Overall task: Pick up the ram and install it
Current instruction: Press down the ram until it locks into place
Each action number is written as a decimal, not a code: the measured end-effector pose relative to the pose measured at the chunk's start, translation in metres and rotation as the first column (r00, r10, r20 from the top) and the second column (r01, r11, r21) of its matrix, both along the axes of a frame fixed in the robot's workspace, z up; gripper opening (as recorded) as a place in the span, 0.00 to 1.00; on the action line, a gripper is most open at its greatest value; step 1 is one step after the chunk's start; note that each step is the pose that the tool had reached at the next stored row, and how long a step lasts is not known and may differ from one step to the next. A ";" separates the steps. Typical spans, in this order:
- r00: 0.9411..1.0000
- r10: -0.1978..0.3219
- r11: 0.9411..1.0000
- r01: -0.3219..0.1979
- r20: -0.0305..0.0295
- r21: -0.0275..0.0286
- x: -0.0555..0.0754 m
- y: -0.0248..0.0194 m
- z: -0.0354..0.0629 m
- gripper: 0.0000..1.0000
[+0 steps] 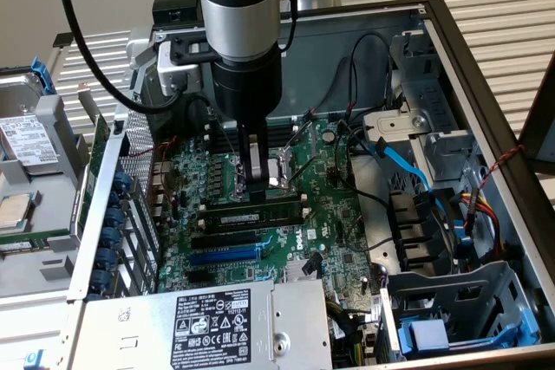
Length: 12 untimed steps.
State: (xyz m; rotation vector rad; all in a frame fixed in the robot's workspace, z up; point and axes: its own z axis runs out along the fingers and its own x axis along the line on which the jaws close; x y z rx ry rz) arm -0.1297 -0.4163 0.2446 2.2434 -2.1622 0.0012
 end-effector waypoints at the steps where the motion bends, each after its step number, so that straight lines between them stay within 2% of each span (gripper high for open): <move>1: 1.000 0.000 1.000 0.000 0.000 0.000 0.000 0.0000 0.0000 0.19; 7: 1.000 0.000 1.000 0.000 0.000 0.000 0.000 0.0000 0.0000 0.19; 9: 1.000 0.000 1.000 0.000 0.000 0.000 0.000 0.0000 0.0000 0.11; 12: 1.000 -0.002 1.000 0.002 0.000 0.000 0.000 0.0000 -0.0002 0.11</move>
